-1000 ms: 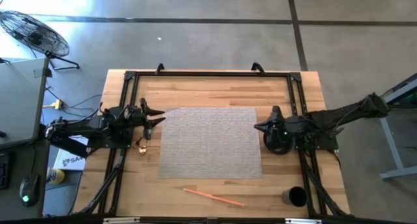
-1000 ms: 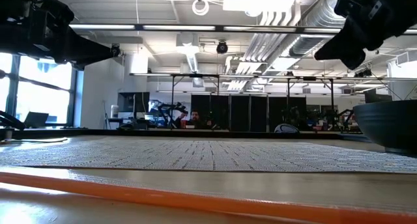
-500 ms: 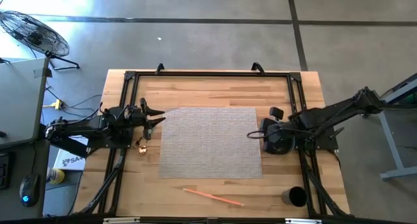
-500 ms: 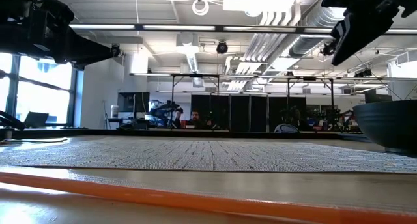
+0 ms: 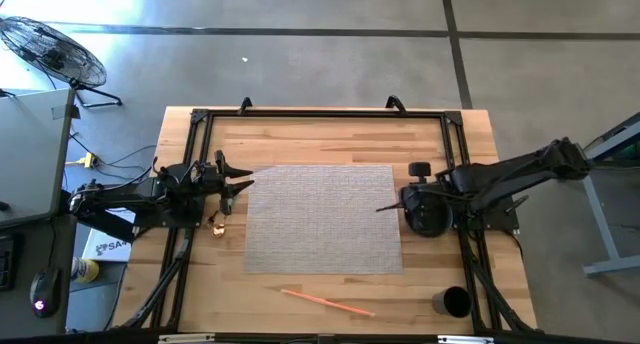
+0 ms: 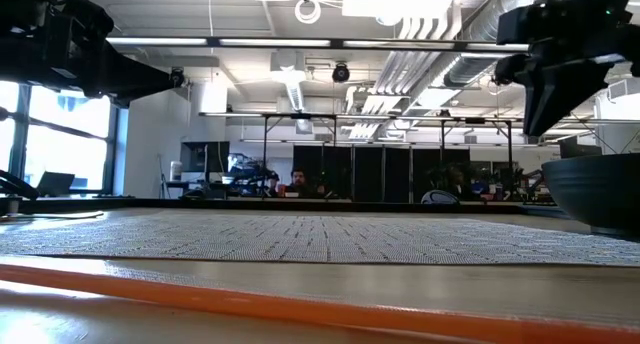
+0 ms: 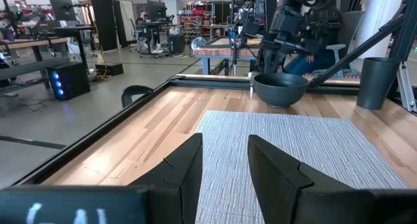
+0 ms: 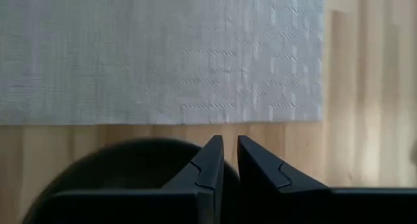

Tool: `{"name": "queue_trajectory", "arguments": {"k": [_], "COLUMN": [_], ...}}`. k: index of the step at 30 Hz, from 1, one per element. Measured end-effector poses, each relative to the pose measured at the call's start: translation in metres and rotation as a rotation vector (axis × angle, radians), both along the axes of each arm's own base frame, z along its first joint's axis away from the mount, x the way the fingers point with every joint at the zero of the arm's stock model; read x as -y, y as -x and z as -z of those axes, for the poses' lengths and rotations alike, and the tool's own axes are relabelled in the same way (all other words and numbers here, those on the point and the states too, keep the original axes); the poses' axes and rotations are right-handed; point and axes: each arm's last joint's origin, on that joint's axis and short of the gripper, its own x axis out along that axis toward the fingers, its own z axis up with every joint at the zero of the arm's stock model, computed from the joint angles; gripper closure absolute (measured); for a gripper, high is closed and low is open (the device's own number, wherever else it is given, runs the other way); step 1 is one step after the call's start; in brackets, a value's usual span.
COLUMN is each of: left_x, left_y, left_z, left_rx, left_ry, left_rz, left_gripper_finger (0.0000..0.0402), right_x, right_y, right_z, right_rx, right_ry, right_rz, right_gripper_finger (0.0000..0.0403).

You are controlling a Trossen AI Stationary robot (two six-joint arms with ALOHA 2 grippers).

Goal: Pick & Place Utensil
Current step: Put the black bowl on the gray mat

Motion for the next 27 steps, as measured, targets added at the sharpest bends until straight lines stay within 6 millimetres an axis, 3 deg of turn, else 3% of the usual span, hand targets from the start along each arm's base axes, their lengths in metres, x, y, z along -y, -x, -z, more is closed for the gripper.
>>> {"name": "queue_trajectory", "arguments": {"k": [7, 16, 27], "left_x": [0.0, 0.0, 0.0], "left_y": [0.0, 0.0, 0.0], "left_z": [0.0, 0.0, 0.0], "left_rx": [0.0, 0.0, 0.0], "left_ry": [0.0, 0.0, 0.0], "left_rz": [0.0, 0.0, 0.0], "left_gripper_finger": [0.0282, 0.0282, 0.0282], "right_x": [0.003, 0.005, 0.002], "right_y": [-0.002, -0.014, -0.024], "right_z": [0.004, 0.023, 0.041], "right_rx": [-0.089, -0.229, -0.332], "right_ry": [0.031, 0.093, 0.038], "right_rz": [-0.208, -0.308, -0.351], "right_gripper_finger": [0.0326, 0.0266, 0.0281]}}
